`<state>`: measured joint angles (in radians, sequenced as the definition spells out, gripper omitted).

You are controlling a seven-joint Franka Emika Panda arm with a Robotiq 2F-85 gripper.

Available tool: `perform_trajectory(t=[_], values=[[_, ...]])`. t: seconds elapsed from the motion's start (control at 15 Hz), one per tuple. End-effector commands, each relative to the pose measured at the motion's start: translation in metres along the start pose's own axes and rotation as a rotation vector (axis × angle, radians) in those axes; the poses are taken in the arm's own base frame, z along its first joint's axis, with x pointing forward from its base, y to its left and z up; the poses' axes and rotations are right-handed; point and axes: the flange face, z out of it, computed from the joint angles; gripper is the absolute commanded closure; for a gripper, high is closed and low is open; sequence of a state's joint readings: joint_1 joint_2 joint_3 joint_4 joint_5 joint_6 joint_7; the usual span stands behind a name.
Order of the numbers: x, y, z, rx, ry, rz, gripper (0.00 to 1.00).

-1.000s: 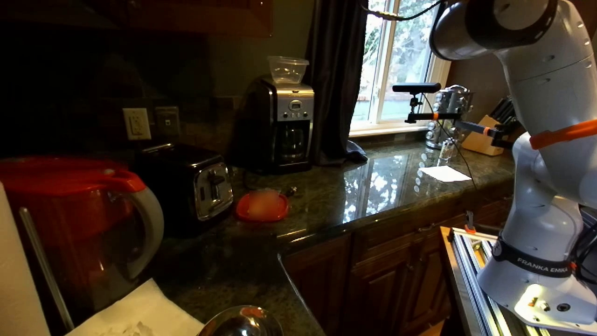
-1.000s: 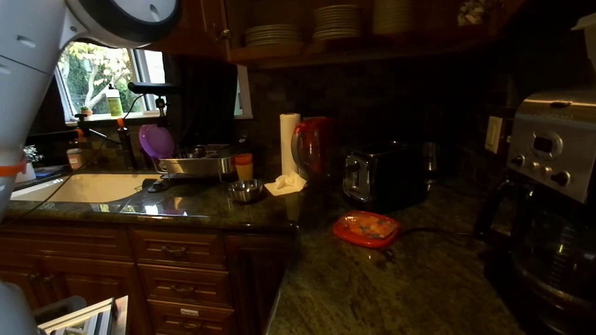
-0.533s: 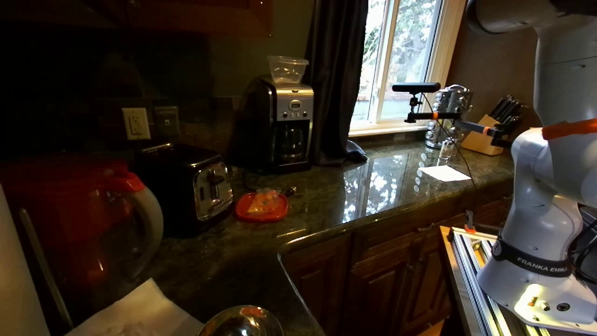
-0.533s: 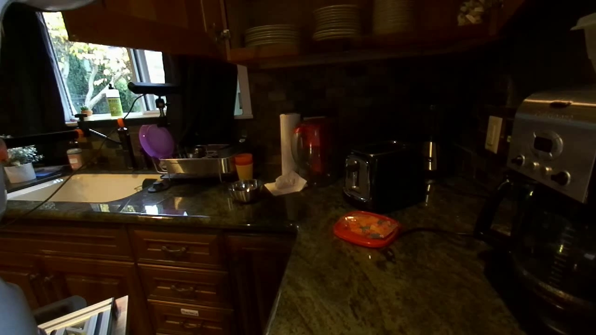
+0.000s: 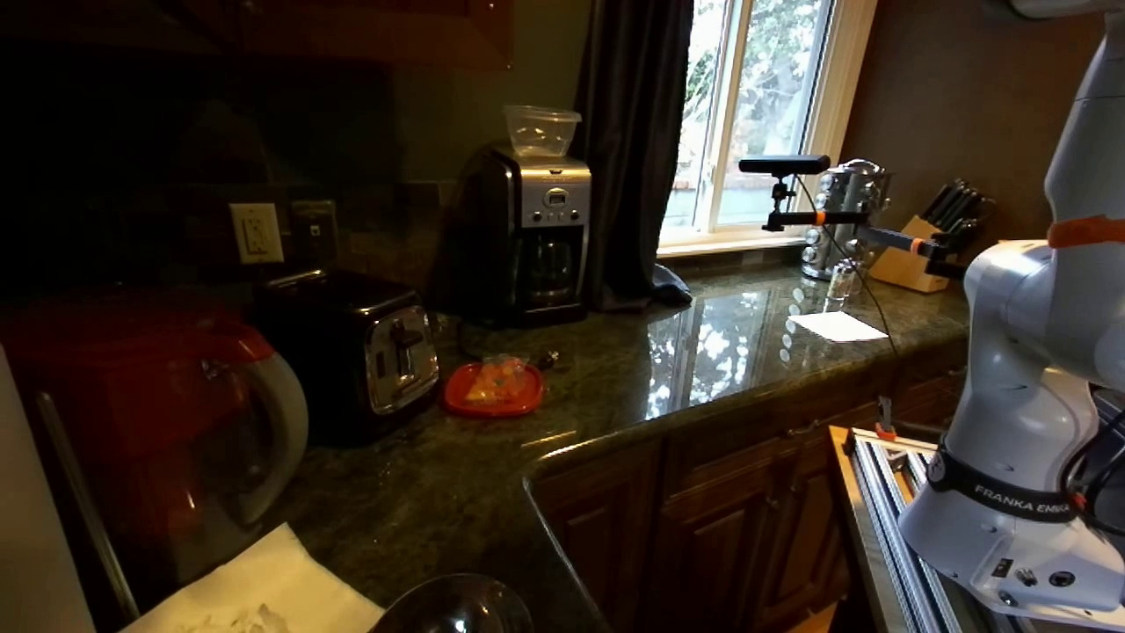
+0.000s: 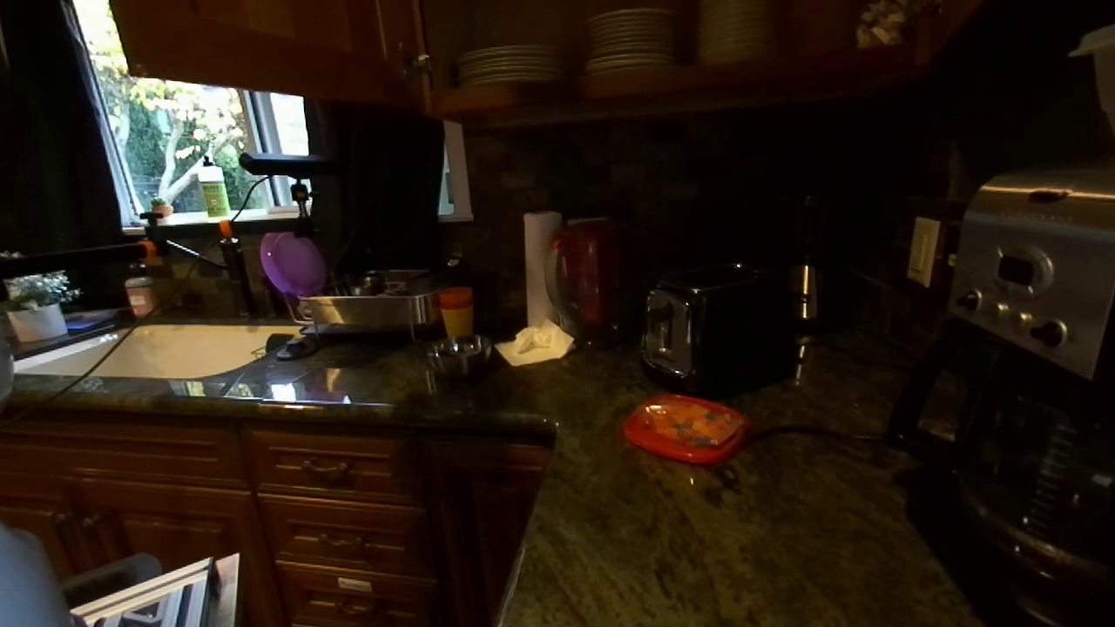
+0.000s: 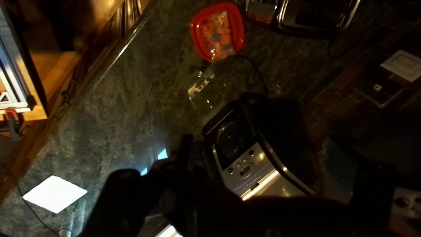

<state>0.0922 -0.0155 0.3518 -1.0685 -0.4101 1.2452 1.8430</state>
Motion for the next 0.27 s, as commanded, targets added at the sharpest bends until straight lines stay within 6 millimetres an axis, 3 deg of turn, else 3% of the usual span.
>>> perform_trajectory(t=[0.0, 0.2], values=[[0.0001, 0.0041, 0.0000, -0.005, 0.004, 0.008, 0.00], [0.0013, 0.0058, 0.0048, -0.018, 0.013, 0.019, 0.00]])
